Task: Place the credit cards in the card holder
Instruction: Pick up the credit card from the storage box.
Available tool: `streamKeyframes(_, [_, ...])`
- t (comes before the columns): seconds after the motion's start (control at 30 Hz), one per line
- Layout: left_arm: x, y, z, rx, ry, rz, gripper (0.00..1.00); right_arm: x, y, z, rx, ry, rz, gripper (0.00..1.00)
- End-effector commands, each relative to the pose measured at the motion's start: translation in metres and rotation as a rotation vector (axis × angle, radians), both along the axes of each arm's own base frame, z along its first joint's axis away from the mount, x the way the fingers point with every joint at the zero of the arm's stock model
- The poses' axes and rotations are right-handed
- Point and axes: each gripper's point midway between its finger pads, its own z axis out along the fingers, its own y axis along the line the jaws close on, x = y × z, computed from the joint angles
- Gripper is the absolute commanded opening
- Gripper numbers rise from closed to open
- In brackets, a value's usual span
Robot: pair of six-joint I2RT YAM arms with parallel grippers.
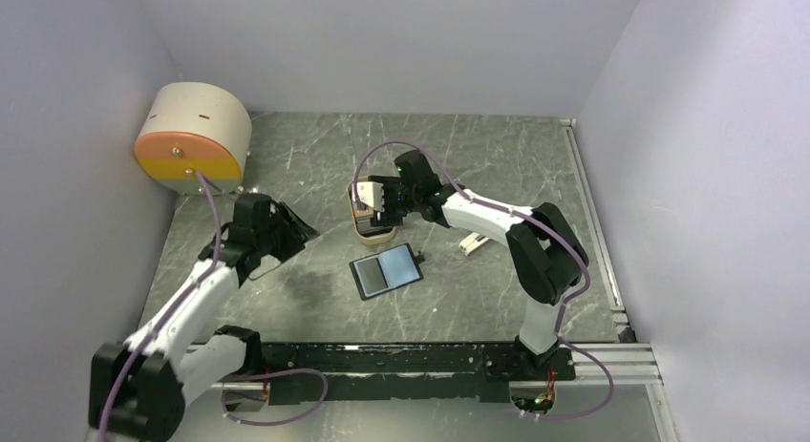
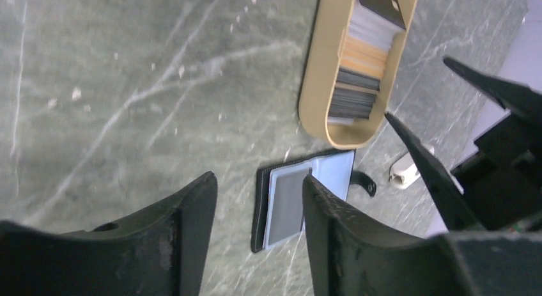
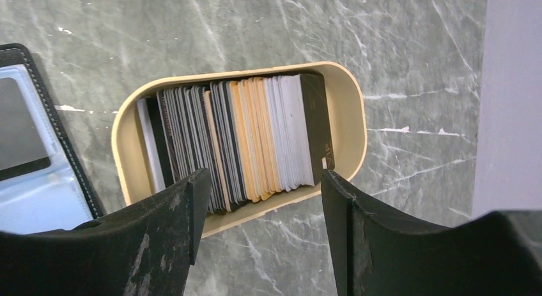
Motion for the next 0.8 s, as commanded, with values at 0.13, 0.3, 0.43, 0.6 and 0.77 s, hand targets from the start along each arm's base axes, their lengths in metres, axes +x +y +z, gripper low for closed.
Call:
streamKeyframes(0.13, [0.108, -0.035, 0.033, -0.149, -0.085, -0.166, 0.53, -0.005, -0.002, 0.001, 0.003, -0.012, 0.045, 0.67])
streamKeyframes(0.3, [0.155, -0.039, 0.010, -0.114, -0.033, -0.160, 0.52, -0.013, -0.002, -0.009, -0.069, -0.027, 0.110, 0.68])
streamKeyframes(0.43, [0.181, -0.046, -0.016, -0.109, 0.024, -0.193, 0.53, -0.015, 0.000, -0.018, -0.132, -0.050, 0.145, 0.68])
streamKeyframes(0.6, [0.198, -0.053, -0.028, -0.123, 0.030, -0.220, 0.52, -0.018, 0.005, -0.023, -0.166, -0.042, 0.195, 0.69])
streamKeyframes(0.77, [0.209, -0.063, -0.034, -0.154, 0.037, -0.265, 0.54, -0.019, 0.009, -0.032, -0.217, -0.045, 0.214, 0.69])
